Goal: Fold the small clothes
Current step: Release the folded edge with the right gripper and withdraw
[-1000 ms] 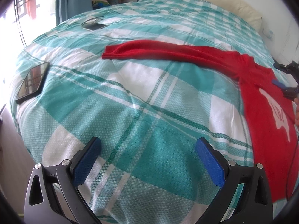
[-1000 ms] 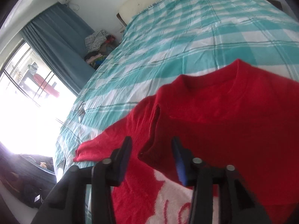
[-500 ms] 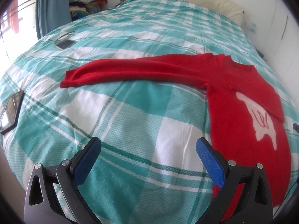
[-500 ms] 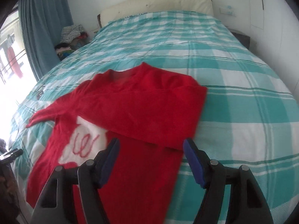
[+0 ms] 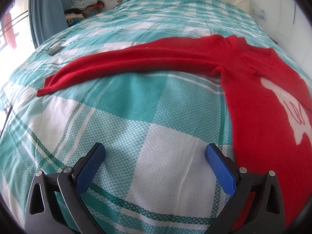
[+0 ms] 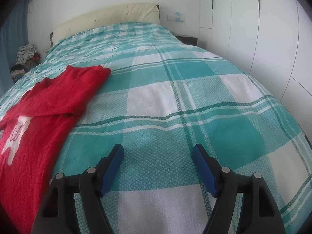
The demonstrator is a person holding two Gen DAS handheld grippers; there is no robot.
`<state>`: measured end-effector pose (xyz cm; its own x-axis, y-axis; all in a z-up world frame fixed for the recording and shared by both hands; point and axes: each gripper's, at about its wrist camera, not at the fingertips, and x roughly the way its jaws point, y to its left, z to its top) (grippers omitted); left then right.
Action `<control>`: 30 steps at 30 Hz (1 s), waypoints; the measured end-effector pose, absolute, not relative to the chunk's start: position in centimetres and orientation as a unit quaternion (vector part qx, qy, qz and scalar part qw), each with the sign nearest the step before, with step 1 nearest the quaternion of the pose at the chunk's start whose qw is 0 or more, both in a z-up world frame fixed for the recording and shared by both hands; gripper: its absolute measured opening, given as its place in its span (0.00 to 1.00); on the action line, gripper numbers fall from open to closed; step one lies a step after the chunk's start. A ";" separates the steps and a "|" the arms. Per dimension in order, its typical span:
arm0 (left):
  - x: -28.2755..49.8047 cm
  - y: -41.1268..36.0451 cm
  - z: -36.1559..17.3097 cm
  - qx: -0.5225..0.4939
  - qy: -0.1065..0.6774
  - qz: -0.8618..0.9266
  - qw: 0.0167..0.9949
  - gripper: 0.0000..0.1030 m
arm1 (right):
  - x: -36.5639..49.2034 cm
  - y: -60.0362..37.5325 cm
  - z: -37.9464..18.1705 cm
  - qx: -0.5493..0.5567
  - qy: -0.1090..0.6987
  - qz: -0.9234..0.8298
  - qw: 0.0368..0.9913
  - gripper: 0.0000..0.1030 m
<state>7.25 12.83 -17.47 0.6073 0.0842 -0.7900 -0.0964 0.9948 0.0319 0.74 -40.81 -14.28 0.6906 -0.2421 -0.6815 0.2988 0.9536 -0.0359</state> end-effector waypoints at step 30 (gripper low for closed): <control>7.6 12.9 -17.7 -0.013 0.445 0.045 0.894 1.00 | 0.8 -39.6 -15.1 0.017 0.375 -0.157 0.914 0.82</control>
